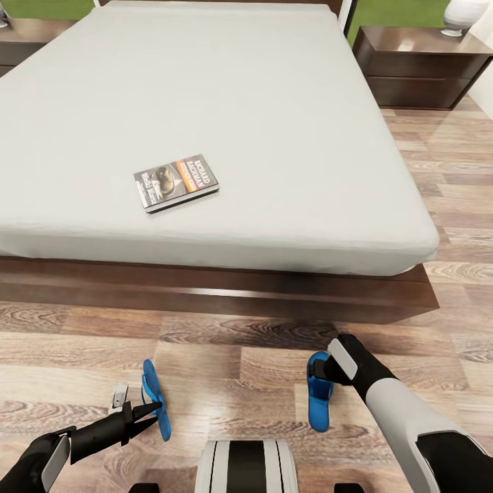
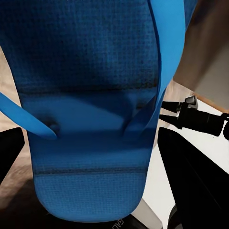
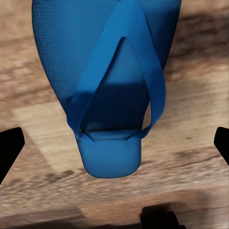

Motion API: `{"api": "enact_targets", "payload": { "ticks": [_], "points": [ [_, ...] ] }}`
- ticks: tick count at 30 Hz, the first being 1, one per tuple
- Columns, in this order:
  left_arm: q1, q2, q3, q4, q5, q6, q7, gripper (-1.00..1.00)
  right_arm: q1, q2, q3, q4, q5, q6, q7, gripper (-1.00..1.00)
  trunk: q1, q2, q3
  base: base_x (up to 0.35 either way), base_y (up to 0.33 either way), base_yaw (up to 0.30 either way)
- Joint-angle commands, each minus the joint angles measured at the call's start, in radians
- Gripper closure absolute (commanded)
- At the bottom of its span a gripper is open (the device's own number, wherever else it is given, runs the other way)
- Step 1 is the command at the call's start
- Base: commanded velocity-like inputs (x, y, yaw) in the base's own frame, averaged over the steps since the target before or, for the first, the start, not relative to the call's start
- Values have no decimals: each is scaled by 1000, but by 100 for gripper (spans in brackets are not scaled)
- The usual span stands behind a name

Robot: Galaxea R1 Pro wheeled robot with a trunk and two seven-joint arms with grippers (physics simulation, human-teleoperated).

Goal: In the bedroom, move the book from the bed onto either nightstand, and place the two sandals side by side next to the bed.

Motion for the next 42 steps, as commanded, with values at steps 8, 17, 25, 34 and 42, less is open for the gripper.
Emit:
{"api": "enact_targets", "payload": {
  "ticks": [8,17,25,34,42],
  "points": [
    [0,0,1,0,1,5,-3,100,0,-6,7,-1,-12,2,-6,-100,0,0,-1,0,-14,0],
    [0,0,1,0,0,5,-3,100,0,-8,6,-1,-13,1,-4,-100,0,0,-1,0,-15,0],
    [0,0,2,0,0,5,-3,100,0,-9,5,-1,-13,0,-3,-100,0,0,-1,0,-2,0],
    [0,0,2,0,0,5,-3,100,0,-9,5,-1,-13,0,-3,-100,0,0,-1,0,0,0],
    [0,3,2,0,1,5,-3,100,0,-9,5,-1,-13,0,-3,-100,0,0,-1,-31,-47,0]
  ]
}}
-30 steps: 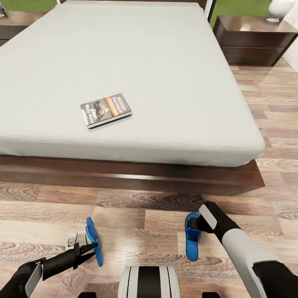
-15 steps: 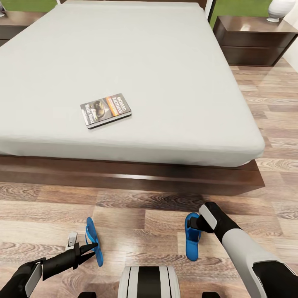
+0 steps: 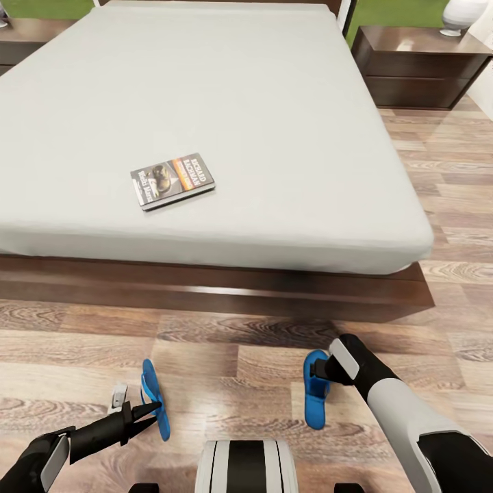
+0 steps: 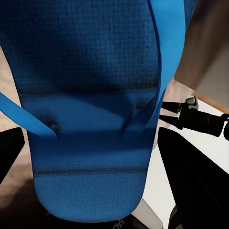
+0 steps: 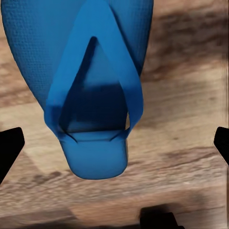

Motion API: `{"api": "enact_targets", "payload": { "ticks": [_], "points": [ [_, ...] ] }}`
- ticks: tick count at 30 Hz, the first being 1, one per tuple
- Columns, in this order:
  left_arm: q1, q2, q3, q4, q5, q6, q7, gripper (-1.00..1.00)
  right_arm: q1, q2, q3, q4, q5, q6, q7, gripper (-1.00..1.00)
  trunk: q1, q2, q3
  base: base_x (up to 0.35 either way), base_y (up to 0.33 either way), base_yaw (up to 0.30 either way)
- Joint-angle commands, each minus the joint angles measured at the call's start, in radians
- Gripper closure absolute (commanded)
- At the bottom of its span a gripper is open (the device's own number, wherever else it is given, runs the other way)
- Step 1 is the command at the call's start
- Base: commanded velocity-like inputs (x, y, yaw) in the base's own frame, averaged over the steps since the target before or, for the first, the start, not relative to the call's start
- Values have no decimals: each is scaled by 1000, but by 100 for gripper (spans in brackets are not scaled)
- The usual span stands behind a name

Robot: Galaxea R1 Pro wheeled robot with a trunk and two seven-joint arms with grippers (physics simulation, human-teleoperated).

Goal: In the bedroom, move the book from the bed onto either nightstand, and place the two sandals side by side next to the bed.

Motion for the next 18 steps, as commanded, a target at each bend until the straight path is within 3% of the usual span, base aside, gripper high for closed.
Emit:
{"api": "enact_targets", "payload": {
  "ticks": [1,18],
  "points": [
    [0,0,1,0,1,6,-3,100,0,-1,8,-1,-11,3,-7,-100,0,0,-1,-95,-121,0],
    [0,1,0,0,1,6,-3,100,0,-1,8,0,-11,3,-9,-100,0,0,-1,-157,-172,0]
  ]
}}
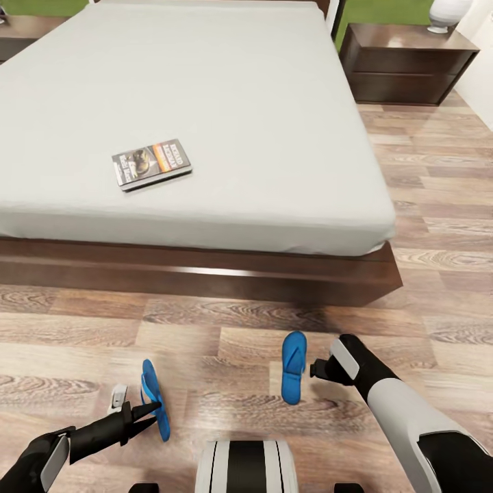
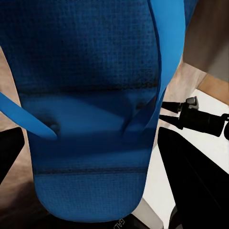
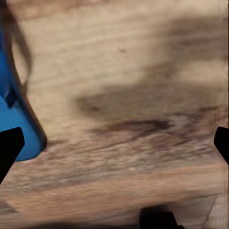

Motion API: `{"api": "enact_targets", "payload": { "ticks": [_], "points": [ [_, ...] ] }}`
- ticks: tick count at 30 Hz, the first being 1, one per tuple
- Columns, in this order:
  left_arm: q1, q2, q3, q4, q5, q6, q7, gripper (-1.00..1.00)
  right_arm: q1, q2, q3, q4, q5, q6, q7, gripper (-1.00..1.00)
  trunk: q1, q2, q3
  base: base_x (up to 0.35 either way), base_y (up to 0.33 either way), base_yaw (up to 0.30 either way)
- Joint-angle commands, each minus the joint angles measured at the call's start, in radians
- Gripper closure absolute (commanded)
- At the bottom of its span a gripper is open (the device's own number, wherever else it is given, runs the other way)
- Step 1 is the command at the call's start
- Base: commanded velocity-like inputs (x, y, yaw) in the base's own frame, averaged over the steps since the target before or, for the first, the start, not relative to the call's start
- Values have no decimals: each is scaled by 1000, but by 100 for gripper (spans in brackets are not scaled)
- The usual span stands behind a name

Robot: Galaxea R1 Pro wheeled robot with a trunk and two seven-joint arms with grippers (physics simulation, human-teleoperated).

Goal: In the bedroom, move the book from the bed onto either nightstand, and place the two sandals side by side next to the bed.

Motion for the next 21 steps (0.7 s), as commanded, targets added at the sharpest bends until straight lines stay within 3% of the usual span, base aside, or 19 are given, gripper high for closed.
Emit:
{"api": "enact_targets", "payload": {
  "ticks": [1,21],
  "points": [
    [0,0,1,0,1,6,-3,100,0,-1,8,-1,-11,3,-7,-100,0,0,-1,-125,-134,0],
    [0,0,1,1,0,5,-2,100,0,-4,-7,-1,-18,-1,-3,-100,0,0,-1,-27,-79,0]
  ]
}}
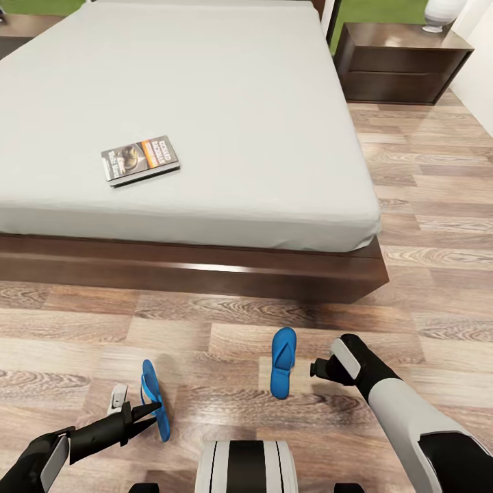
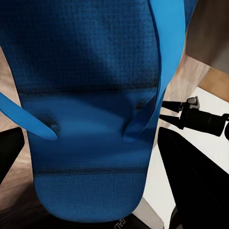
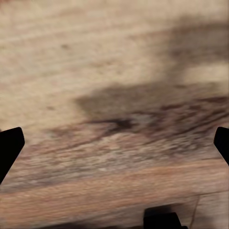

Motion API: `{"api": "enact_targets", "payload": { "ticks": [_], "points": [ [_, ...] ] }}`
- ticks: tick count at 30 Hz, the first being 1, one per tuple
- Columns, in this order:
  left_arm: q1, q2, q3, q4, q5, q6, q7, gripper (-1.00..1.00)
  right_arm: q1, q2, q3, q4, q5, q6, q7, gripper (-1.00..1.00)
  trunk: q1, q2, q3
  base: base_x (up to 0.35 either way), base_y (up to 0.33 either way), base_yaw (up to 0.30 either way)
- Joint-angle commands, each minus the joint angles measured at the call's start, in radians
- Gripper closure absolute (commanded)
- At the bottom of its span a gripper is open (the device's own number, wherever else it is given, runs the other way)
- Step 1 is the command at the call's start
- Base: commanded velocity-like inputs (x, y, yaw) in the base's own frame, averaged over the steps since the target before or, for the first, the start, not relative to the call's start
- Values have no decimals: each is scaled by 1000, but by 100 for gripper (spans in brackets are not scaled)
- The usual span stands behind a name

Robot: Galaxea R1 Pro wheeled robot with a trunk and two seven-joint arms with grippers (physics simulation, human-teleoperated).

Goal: In the bedroom, move the book from the bed onto either nightstand, and place the two sandals side by side next to the bed.

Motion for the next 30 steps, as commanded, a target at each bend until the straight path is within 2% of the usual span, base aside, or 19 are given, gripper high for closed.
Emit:
{"api": "enact_targets", "payload": {
  "ticks": [1,12,18,20,21,27,28,30],
  "points": [
    [0,0,1,0,1,6,-3,100,0,-1,6,-1,-11,2,-6,-100,0,0,-1,-1,-8,0],
    [0,0,1,0,3,6,-3,100,0,-8,0,-1,-18,2,11,-100,0,0,-1,0,-2,0],
    [0,0,1,0,3,5,-3,100,0,-40,-15,-1,-23,3,80,-100,0,0,-1,0,0,0],
    [0,0,1,0,2,5,-2,100,0,-57,-30,0,-30,3,124,-100,0,0,-1,0,0,0],
    [0,0,1,0,2,5,-2,100,0,-78,-53,2,-42,3,180,-100,0,0,-1,0,0,0],
    [0,2,3,0,1,4,-2,100,4,-153,-132,18,-93,3,386,-100,0,0,-1,0,0,0],
    [0,6,3,0,1,4,-2,100,5,-178,-151,31,-110,3,453,-100,0,0,-1,0,0,0],
    [0,10,3,-1,2,4,-2,100,6,-202,-164,50,-123,3,521,-100,0,0,-1,0,0,0]
  ]
}}
